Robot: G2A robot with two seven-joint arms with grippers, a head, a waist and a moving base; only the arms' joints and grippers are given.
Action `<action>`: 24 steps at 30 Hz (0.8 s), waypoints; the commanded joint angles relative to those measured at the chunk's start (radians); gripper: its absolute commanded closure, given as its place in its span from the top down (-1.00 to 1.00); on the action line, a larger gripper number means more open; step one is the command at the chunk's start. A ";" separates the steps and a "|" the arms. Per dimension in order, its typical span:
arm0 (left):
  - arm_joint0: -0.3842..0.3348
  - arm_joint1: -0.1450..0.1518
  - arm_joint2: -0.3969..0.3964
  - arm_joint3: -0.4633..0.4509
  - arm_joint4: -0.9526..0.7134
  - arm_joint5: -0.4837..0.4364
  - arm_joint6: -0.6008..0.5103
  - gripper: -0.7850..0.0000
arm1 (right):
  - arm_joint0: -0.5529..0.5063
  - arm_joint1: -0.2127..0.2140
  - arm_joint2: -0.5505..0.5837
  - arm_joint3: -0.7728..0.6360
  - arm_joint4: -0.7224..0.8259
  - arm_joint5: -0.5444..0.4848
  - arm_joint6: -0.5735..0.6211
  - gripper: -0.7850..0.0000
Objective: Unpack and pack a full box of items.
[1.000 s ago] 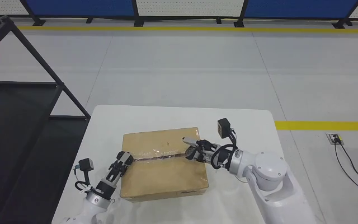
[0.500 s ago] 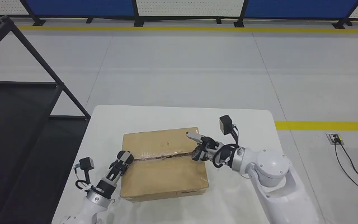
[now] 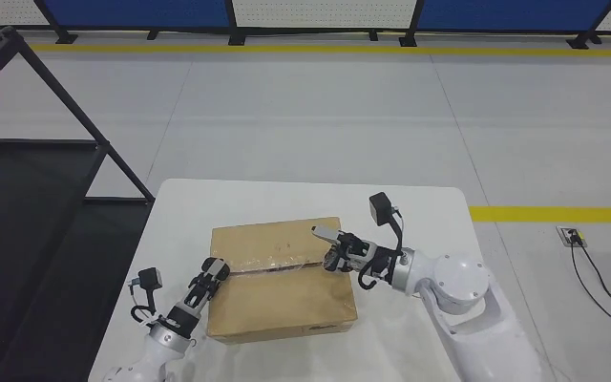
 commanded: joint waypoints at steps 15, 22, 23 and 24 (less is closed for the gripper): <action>-0.006 0.004 0.018 0.000 0.022 0.012 0.010 -1.00 | -0.011 0.007 -0.016 -0.013 -0.042 -0.004 0.011 1.00; -0.013 0.006 0.023 0.002 0.056 0.029 0.010 -1.00 | 0.000 0.017 -0.030 -0.040 -0.085 -0.048 0.048 1.00; -0.013 0.007 0.025 0.002 0.062 0.031 0.011 -1.00 | 0.003 0.018 -0.035 -0.043 -0.100 -0.065 0.059 1.00; -0.014 0.007 0.026 0.003 0.066 0.034 0.010 -1.00 | 0.005 0.020 -0.041 -0.047 -0.109 -0.081 0.070 1.00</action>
